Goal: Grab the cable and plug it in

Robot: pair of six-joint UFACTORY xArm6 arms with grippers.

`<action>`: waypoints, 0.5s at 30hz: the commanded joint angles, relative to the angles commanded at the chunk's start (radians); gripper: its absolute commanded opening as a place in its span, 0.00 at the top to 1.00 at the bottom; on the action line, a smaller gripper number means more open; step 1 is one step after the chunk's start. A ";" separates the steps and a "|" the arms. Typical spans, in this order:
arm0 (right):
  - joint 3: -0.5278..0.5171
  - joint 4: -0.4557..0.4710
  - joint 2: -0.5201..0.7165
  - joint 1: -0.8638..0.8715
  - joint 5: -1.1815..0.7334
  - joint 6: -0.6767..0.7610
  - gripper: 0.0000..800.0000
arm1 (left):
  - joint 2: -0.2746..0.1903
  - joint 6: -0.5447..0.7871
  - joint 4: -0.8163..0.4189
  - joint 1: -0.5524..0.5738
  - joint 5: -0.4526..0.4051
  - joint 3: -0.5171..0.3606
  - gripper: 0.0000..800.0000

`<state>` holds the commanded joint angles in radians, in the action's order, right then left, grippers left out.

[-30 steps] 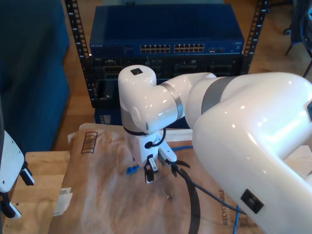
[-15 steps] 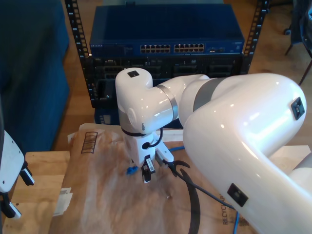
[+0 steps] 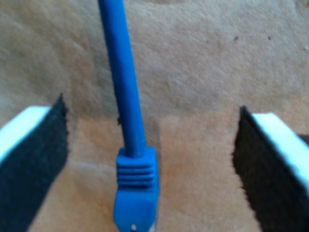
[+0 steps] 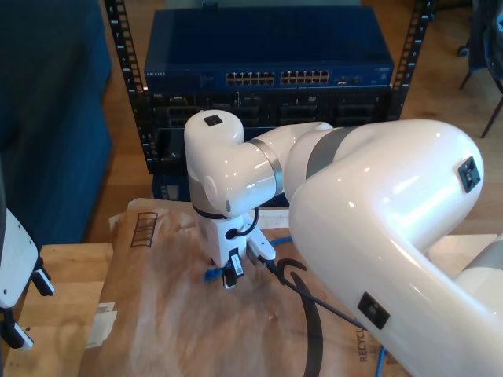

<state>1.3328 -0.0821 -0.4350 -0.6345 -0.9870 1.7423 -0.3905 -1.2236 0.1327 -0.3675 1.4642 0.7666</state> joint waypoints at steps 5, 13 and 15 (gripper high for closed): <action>-0.002 0.000 -0.002 0.002 0.000 0.000 0.58 | 0.000 0.000 0.000 0.000 0.000 0.000 0.00; -0.002 0.000 0.000 0.003 0.000 0.000 0.83 | 0.000 0.000 0.000 0.000 -0.002 0.000 0.00; -0.003 0.000 0.002 0.003 0.000 0.000 0.94 | 0.000 0.000 0.000 0.000 -0.002 -0.002 0.00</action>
<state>1.3297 -0.0821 -0.4335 -0.6314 -0.9870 1.7423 -0.3905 -1.2236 0.1327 -0.3675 1.4626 0.7651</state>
